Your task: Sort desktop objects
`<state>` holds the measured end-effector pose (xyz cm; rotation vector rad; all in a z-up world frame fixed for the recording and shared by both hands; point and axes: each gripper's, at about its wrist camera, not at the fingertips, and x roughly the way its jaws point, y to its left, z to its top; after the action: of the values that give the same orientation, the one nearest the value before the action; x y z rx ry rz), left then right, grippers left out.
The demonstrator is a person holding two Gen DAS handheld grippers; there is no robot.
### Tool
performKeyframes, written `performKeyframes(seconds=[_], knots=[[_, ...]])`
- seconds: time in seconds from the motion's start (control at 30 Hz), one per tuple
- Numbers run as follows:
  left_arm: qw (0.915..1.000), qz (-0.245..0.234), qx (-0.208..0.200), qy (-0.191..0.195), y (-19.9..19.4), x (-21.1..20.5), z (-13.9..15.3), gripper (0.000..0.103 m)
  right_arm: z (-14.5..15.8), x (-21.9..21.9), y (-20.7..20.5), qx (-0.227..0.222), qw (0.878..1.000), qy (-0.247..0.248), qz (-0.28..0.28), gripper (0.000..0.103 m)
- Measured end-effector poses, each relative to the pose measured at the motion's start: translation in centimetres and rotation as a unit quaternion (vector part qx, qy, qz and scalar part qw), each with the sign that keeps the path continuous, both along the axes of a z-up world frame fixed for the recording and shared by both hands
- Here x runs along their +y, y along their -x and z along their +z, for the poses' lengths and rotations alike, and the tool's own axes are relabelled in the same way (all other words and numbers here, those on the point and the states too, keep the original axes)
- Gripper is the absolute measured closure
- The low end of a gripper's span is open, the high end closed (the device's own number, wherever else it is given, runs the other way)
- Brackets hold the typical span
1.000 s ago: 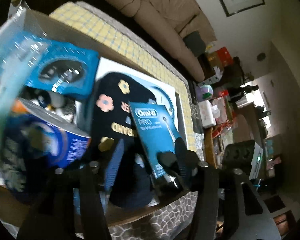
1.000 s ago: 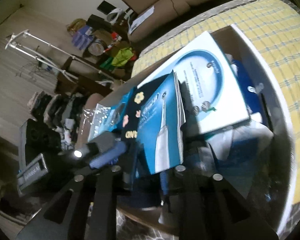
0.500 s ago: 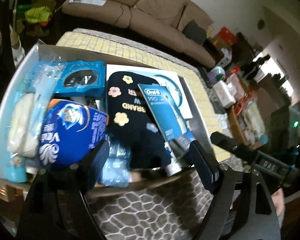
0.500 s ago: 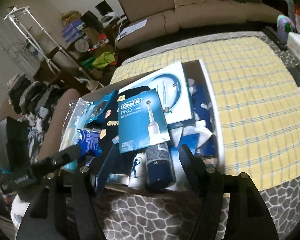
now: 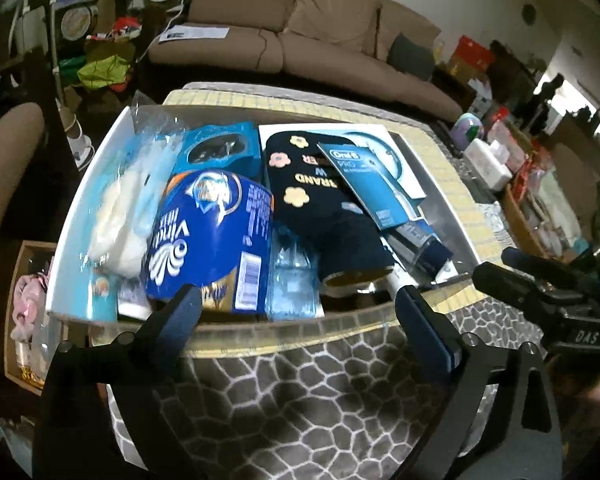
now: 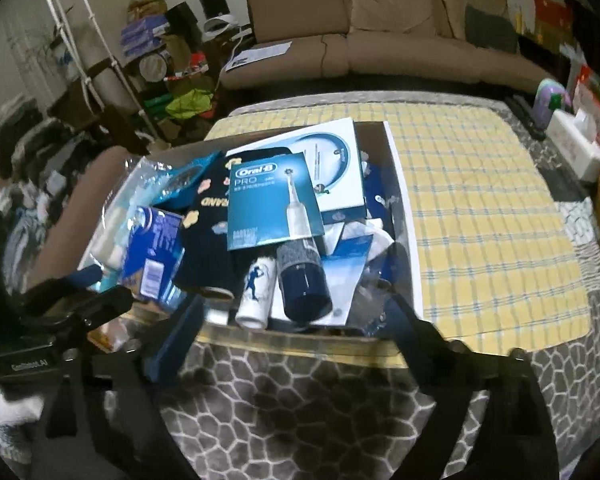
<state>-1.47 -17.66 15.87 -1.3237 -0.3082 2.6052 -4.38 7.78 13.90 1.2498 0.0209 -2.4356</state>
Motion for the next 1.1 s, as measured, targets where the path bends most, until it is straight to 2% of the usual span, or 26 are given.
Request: performKeyframes(seconds=[0.13, 0.53, 0.7, 0.9, 1.1], knots=[[1.0000, 0.000, 0.002, 0.004, -1.0, 0.3, -0.2, 0.000, -0.2, -0.2, -0.9, 0.009, 1.000, -0.013, 0.001, 0.000], [0.9993, 0.010, 0.017, 0.031, -3.7, 3.0, -1.2, 0.000, -0.9, 1.3, -3.4, 0.044, 0.999, -0.017, -0.018, 0.000], [0.9992, 0.017, 0.015, 0.034, -4.0, 4.5, -3.3, 0.000, -2.9, 4.5, -3.9, 0.049, 0.998, -0.015, -0.043, 0.000], [0.9980, 0.019, 0.008, 0.059, -3.6, 7.5, -6.9, 0.000, -6.2, 9.1, -3.3, 0.039, 0.996, -0.024, -0.075, 0.000], [0.9970, 0.039, -0.014, 0.066, -2.0, 9.8, -11.0, 0.000, -10.2, 12.7, -1.5, 0.010, 0.994, -0.032, -0.108, 0.000]])
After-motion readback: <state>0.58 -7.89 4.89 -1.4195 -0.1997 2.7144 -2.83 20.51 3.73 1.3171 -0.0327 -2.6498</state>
